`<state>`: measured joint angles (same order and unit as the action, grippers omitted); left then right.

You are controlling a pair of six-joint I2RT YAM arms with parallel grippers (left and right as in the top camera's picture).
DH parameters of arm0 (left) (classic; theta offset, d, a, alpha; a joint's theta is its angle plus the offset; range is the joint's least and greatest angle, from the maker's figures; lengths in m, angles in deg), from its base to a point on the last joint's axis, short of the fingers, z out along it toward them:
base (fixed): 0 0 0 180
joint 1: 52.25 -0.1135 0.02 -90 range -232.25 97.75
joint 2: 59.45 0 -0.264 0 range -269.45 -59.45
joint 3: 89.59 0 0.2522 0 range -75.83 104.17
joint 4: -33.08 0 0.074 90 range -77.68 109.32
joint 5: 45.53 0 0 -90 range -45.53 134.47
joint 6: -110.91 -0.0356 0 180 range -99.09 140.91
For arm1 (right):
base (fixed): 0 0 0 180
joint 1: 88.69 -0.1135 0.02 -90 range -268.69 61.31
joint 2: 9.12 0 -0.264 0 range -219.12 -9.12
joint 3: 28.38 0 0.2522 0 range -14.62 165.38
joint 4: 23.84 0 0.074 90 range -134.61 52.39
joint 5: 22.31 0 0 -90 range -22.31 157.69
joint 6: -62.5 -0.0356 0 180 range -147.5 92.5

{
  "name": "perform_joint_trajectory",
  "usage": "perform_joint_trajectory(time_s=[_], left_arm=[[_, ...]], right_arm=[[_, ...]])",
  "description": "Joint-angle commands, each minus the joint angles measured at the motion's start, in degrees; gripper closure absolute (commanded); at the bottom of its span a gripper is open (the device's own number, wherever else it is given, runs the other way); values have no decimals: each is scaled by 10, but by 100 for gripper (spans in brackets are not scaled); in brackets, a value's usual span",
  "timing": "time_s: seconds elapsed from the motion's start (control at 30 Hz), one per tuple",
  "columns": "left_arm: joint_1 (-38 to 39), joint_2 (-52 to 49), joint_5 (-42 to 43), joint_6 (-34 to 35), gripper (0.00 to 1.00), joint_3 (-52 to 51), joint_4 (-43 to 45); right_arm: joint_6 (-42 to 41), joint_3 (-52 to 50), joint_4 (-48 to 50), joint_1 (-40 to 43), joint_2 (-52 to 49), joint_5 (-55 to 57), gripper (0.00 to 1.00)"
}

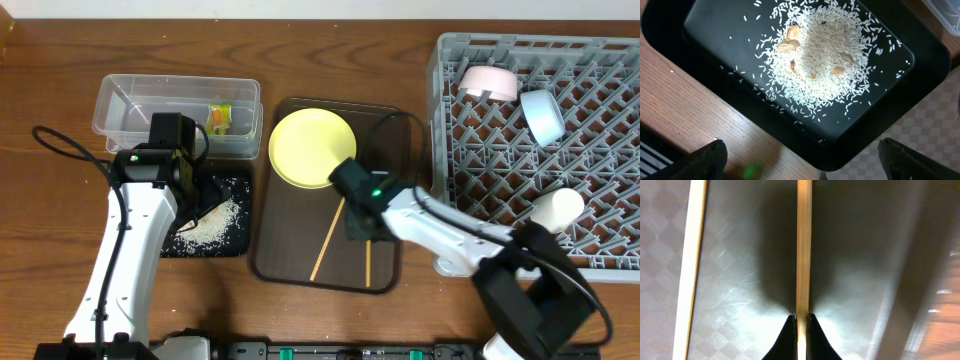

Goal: Sort waste into correct bins and load items into the dishwasher rack
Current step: 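Carry the chopstick right and stand it in the rack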

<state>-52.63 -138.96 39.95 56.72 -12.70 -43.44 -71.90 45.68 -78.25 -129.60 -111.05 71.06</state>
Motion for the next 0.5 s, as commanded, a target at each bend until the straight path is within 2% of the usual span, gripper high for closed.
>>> perform_joint_trajectory(time_s=[0.0, 0.3, 0.47], left_arm=[[-3, -3, -9, -2, 1, 7, -2], [-3, -3, -9, -2, 1, 7, -2], [-3, -3, -9, -2, 1, 7, -2]], right_arm=[[54, 17, -17, 38, 68, 2, 99], [198, 39, -77, 152, 234, -10, 99], [256, 39, -111, 234, 256, -14, 99]])
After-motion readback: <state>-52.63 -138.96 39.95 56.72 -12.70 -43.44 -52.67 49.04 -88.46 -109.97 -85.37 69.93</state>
